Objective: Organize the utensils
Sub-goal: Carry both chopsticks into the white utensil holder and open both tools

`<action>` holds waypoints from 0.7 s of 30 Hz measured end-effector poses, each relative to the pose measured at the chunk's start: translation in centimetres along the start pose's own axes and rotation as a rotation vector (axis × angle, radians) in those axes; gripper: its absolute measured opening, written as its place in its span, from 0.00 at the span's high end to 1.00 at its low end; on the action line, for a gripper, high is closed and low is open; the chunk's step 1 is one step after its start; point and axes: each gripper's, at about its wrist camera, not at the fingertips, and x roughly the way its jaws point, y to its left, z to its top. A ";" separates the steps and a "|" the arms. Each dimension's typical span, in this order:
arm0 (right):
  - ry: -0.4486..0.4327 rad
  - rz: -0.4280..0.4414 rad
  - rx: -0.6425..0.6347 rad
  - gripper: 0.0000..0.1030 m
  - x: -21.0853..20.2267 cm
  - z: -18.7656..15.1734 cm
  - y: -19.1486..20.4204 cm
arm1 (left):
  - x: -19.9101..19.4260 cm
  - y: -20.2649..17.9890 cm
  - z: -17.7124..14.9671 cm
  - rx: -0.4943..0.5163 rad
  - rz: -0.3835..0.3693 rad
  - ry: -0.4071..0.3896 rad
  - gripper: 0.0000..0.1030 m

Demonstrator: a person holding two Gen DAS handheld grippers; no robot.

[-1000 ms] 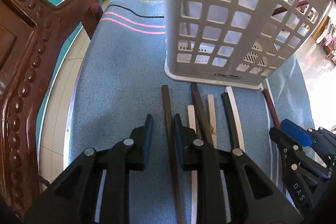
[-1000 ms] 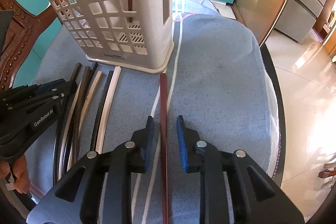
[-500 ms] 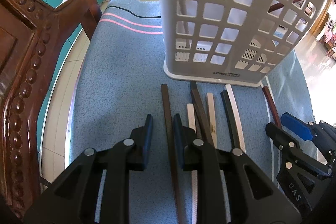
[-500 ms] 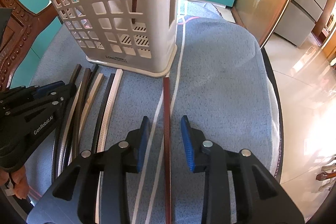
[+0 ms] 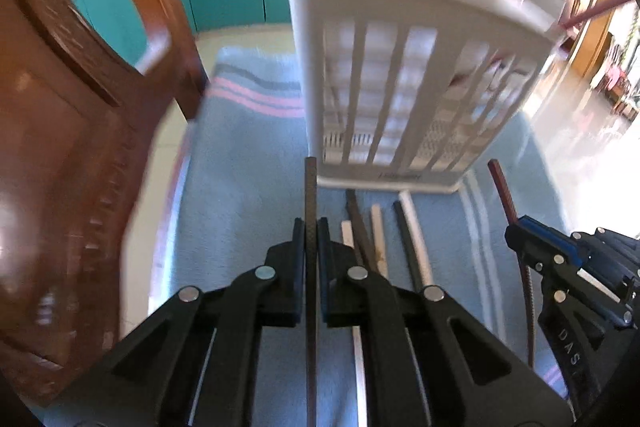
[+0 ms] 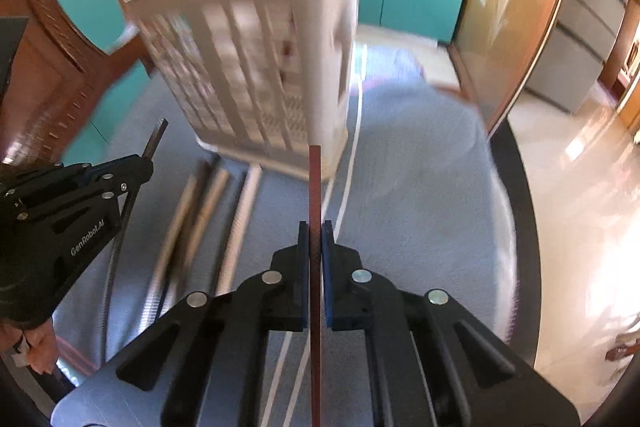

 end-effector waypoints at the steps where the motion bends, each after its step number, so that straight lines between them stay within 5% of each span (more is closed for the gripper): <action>1: -0.036 0.009 -0.009 0.94 -1.7 0.2 0.1 | -1.6 0.1 0.0 0.002 -0.007 -0.031 0.93; 12: -0.321 0.106 -0.054 0.94 -16.1 0.8 0.1 | -16.8 0.9 0.3 0.013 -0.073 -0.336 0.93; 21: -0.615 0.231 0.091 0.94 -24.9 7.2 -4.0 | -26.5 1.5 6.5 -0.034 -0.151 -0.594 0.93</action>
